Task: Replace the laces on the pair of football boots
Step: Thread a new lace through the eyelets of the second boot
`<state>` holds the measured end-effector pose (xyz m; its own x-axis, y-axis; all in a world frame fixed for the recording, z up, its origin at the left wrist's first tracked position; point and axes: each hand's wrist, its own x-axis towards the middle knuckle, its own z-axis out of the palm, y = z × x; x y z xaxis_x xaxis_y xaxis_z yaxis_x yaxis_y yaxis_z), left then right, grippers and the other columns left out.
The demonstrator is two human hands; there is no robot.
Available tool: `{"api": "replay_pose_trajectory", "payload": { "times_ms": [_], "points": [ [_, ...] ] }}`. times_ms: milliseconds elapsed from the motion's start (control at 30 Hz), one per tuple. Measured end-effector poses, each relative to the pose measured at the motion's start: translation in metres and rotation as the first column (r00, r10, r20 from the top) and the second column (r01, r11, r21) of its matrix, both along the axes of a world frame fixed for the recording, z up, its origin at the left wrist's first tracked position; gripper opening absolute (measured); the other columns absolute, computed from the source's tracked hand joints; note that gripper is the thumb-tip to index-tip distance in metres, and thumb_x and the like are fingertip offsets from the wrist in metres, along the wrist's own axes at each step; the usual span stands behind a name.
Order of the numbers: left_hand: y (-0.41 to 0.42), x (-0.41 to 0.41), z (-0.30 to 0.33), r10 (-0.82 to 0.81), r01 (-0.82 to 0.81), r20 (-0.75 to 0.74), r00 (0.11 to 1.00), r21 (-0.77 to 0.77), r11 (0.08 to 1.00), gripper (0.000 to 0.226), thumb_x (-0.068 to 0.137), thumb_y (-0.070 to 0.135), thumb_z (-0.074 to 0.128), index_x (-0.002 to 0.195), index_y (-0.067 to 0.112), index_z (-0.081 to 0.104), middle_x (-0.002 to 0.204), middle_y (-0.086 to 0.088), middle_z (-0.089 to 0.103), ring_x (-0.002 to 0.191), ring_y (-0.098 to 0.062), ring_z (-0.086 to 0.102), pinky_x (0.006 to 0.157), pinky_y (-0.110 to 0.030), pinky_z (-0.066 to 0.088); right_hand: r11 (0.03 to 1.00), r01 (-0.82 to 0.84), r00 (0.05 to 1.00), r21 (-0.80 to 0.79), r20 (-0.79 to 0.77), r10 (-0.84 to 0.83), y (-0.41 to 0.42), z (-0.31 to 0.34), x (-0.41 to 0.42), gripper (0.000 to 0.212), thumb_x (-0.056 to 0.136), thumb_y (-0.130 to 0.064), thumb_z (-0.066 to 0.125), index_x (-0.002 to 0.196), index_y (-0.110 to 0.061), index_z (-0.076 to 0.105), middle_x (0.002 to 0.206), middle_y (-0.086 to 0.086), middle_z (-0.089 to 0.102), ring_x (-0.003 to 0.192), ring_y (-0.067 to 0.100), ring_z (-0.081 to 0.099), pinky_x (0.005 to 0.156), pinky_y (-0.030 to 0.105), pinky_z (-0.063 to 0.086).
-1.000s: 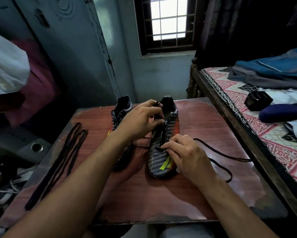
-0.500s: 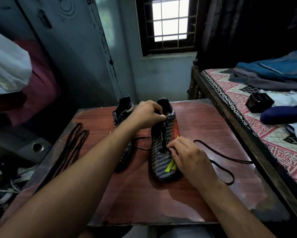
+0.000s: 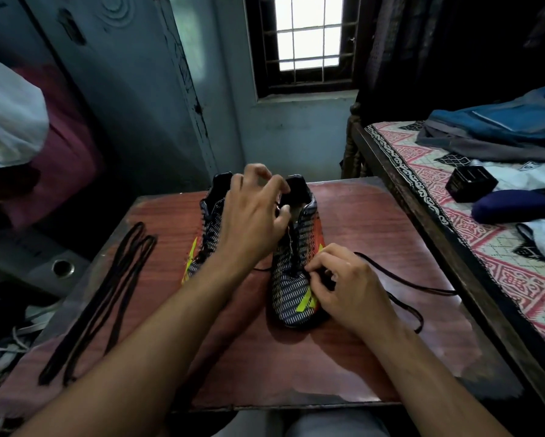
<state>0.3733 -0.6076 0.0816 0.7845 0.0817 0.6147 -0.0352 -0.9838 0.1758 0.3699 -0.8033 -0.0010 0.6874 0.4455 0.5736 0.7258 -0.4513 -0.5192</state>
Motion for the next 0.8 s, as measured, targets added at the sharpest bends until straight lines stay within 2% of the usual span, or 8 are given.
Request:
{"api": "replay_pose_trajectory", "payload": {
  "times_ms": [67,167,233,333,433,567,700,800],
  "points": [
    [0.002,-0.023,-0.013,-0.193,0.193,0.002,0.981,0.009,0.981,0.021,0.091,0.037,0.062,0.104,0.025,0.072,0.113,0.001,0.057,0.100,-0.022,0.052,0.085,-0.042,0.049,1.000,-0.001,1.000,-0.005,0.017,0.001,0.000,0.001,-0.001,0.014,0.090,-0.029,0.059,0.091,-0.019,0.069,0.095,-0.013,0.060,0.089,0.009,0.060,0.071,0.038,0.057],
    [0.004,-0.054,-0.036,-0.357,0.345,-0.238,0.904,-0.090,0.934,0.032,0.094,0.047,0.054,0.108,0.027,0.075,0.108,0.008,0.060,0.099,-0.016,0.057,0.086,-0.042,0.053,0.999,-0.018,0.999,-0.037,0.033,0.019,0.001,0.002,0.000,0.016,0.093,-0.028,0.063,0.106,-0.021,0.069,0.102,-0.010,0.062,0.095,0.013,0.061,0.075,0.039,0.058],
    [0.001,-0.066,-0.045,-0.328,0.296,-0.242,0.913,-0.162,0.941,0.031,0.094,0.047,0.058,0.110,0.027,0.075,0.108,0.012,0.058,0.096,-0.009,0.059,0.082,-0.038,0.056,0.997,-0.035,0.998,-0.068,0.051,0.038,0.001,0.002,0.001,0.023,0.094,-0.021,0.068,0.116,-0.023,0.071,0.107,-0.009,0.063,0.099,0.015,0.062,0.077,0.038,0.059],
    [-0.007,-0.073,-0.046,-0.247,0.210,-0.176,0.953,-0.203,0.956,0.015,0.092,0.037,0.071,0.104,0.030,0.077,0.105,0.017,0.058,0.087,-0.002,0.058,0.074,-0.032,0.056,0.995,-0.045,0.995,-0.093,0.082,0.053,0.001,0.004,-0.002,0.020,0.095,-0.023,0.064,0.113,-0.022,0.074,0.105,-0.009,0.064,0.096,0.015,0.063,0.074,0.037,0.059],
    [-0.018,-0.077,-0.045,-0.161,0.136,-0.170,0.972,-0.151,0.979,0.013,0.095,0.038,0.068,0.101,0.030,0.075,0.103,0.014,0.059,0.088,-0.010,0.060,0.069,-0.032,0.054,0.991,0.000,0.992,-0.132,0.123,0.017,0.002,0.007,-0.005,0.018,0.094,-0.026,0.059,0.103,-0.021,0.073,0.100,-0.010,0.063,0.091,0.015,0.063,0.062,0.037,0.060],
    [-0.028,-0.084,-0.051,-0.111,0.090,-0.144,0.983,-0.144,0.985,0.020,0.098,0.040,0.060,0.105,0.024,0.069,0.103,0.005,0.059,0.089,-0.018,0.060,0.069,-0.039,0.056,0.985,0.022,0.992,-0.171,0.122,-0.001,0.004,0.007,-0.007,0.022,0.093,-0.027,0.059,0.108,-0.024,0.074,0.101,-0.011,0.063,0.091,0.014,0.063,0.062,0.035,0.059],
    [-0.020,-0.085,-0.049,-0.149,0.091,-0.154,0.977,-0.332,0.939,0.009,0.095,0.037,0.070,0.099,0.031,0.074,0.099,0.010,0.066,0.089,-0.011,0.064,0.078,-0.036,0.054,0.990,-0.046,0.997,-0.131,0.059,0.054,0.000,0.010,-0.003,0.021,0.096,-0.033,0.056,0.103,-0.023,0.073,0.102,-0.011,0.063,0.093,0.013,0.062,0.071,0.039,0.058],
    [-0.009,-0.087,-0.049,-0.269,0.166,-0.151,0.951,-0.485,0.859,0.009,0.092,0.027,0.076,0.100,0.031,0.076,0.093,0.013,0.071,0.089,-0.003,0.067,0.082,-0.030,0.055,0.987,-0.100,0.995,-0.125,-0.027,0.097,-0.001,0.013,-0.002,0.023,0.097,-0.039,0.049,0.101,-0.025,0.066,0.102,-0.015,0.059,0.095,0.009,0.059,0.076,0.041,0.055]
  ]
}}
